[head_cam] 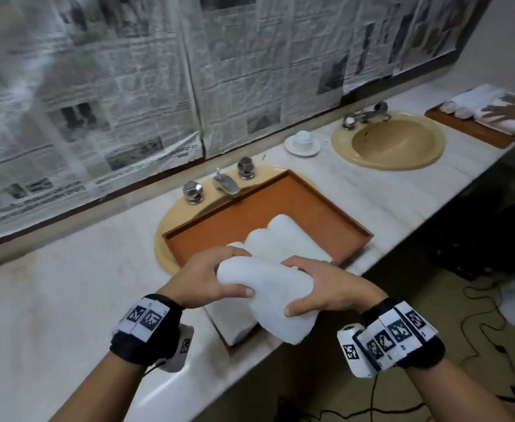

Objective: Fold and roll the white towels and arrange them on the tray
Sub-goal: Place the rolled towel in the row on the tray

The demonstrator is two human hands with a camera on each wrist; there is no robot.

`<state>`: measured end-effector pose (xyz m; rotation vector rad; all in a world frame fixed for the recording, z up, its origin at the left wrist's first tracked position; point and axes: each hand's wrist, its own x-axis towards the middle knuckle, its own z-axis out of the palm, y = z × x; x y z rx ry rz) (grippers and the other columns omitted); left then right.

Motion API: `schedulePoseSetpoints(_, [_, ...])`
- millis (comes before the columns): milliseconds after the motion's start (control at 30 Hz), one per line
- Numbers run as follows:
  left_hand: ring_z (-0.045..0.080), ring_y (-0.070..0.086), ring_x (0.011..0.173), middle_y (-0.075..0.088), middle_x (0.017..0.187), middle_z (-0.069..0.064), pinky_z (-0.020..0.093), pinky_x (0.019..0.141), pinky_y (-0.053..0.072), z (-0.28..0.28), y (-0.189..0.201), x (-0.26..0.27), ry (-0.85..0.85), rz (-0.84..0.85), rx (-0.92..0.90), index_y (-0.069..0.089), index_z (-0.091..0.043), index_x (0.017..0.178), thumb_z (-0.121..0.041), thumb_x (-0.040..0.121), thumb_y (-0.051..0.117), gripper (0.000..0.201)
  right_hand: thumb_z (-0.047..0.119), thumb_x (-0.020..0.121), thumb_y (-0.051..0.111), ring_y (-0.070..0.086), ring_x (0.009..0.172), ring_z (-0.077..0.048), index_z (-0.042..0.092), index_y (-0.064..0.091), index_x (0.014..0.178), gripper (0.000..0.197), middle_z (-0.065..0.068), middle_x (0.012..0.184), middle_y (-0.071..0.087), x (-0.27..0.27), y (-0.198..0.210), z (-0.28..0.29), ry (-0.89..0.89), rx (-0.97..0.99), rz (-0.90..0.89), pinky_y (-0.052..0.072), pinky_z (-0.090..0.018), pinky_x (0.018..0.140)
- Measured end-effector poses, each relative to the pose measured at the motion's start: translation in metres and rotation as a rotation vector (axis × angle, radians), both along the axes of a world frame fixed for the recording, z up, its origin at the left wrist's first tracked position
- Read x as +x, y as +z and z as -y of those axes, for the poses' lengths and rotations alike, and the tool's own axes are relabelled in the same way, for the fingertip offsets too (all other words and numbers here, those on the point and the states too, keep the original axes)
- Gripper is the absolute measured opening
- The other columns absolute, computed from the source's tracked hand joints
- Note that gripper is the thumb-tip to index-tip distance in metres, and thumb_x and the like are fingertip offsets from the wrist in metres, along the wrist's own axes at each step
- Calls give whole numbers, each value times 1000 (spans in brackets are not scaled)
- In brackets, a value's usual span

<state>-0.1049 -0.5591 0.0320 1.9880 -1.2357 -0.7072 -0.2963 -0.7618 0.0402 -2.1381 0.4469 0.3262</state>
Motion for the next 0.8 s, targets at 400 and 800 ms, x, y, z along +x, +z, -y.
schedulePoseSetpoints(400, [-7, 59, 105, 64, 116, -26, 19, 92, 48, 155, 23, -9, -176, -18, 97, 62, -43, 121, -44, 67, 90, 61, 32, 78, 82, 65, 110, -14, 28, 57, 128, 56, 3, 118, 69, -17, -5, 105, -66, 286, -10, 53, -40, 99])
schedulePoseSetpoints(800, [30, 72, 100, 67, 120, 12, 44, 75, 60, 191, -10, -56, 509, -1039, -202, 49, -21, 131, -14, 98, 59, 35, 36, 74, 84, 60, 101, -6, 26, 55, 124, 59, 9, 110, 64, 13, -10, 129, -352, 93, 119, 52, -31, 87])
